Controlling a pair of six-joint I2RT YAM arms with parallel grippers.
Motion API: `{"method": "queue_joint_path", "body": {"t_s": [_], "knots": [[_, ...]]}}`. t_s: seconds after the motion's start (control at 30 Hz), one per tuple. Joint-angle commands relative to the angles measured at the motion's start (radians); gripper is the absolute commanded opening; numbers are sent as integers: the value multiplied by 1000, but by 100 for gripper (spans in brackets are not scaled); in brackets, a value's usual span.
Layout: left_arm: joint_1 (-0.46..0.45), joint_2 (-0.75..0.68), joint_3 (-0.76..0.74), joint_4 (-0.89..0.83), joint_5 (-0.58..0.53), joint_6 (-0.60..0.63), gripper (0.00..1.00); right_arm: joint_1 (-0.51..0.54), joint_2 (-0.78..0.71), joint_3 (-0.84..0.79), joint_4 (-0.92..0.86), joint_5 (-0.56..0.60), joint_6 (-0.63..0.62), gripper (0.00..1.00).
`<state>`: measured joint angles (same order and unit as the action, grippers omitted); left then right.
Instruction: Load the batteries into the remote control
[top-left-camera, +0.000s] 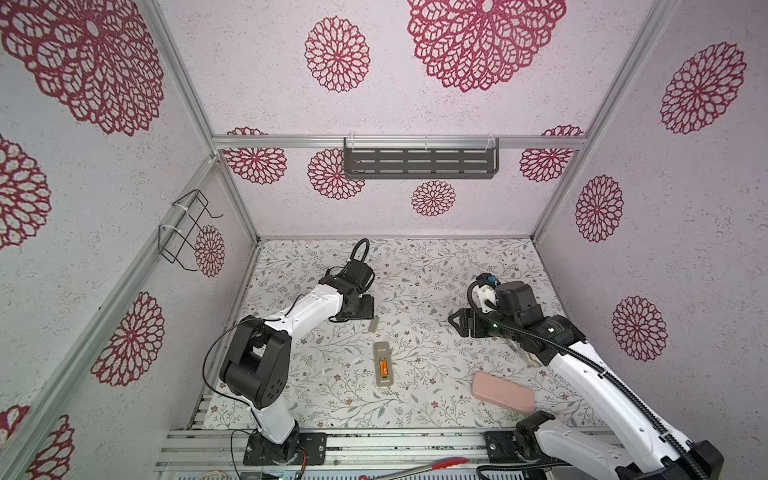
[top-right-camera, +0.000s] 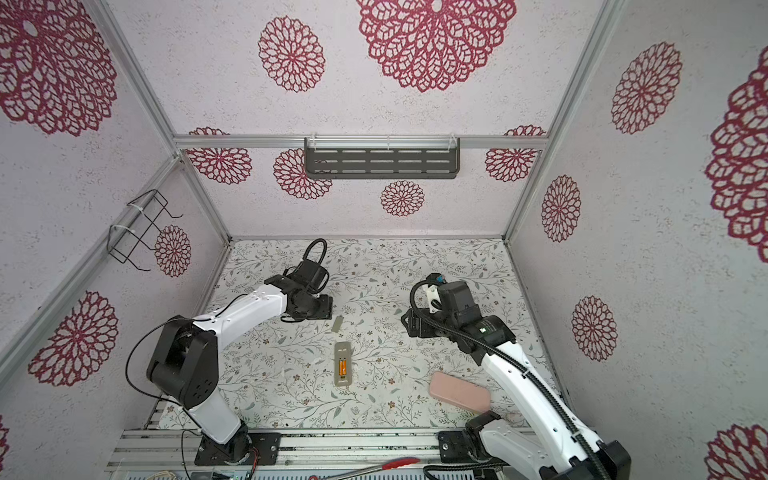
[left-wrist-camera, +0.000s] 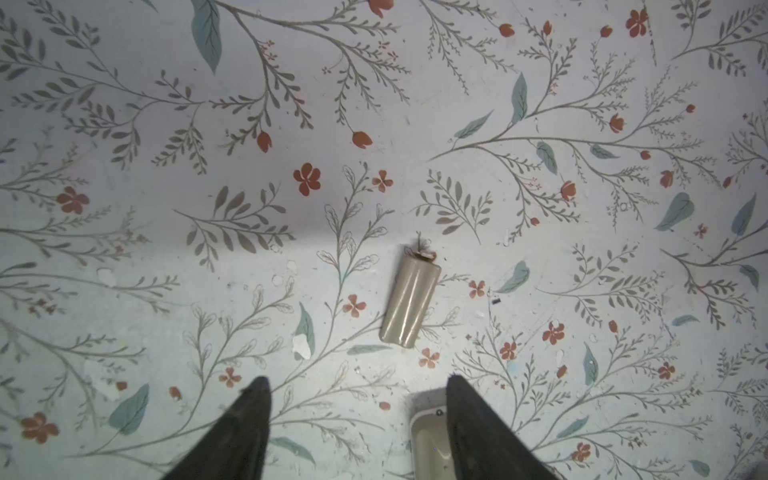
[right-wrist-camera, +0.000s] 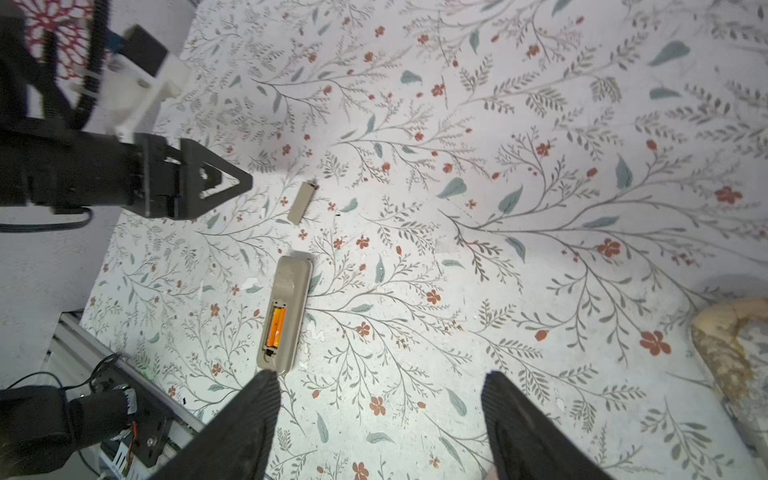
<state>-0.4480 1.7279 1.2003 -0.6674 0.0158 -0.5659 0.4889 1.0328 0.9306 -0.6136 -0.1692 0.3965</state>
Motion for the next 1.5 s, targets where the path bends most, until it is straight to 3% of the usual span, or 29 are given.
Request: {"method": "queue_joint_path", "body": {"t_s": [0.0,0.27,0.7,1.47], "knots": [[29,1,-51,128,159,-10,74,35,25,-15,55,67,74,83],[42,131,-2,245,227,1,74,87,124,26,64,122,94,83],[-16,215,22,261,211,-35,75,85,181,47,63,116,37,83],[-176,358,206,266,267,-95,75,41,114,-18,50,119,-4,83]]}}
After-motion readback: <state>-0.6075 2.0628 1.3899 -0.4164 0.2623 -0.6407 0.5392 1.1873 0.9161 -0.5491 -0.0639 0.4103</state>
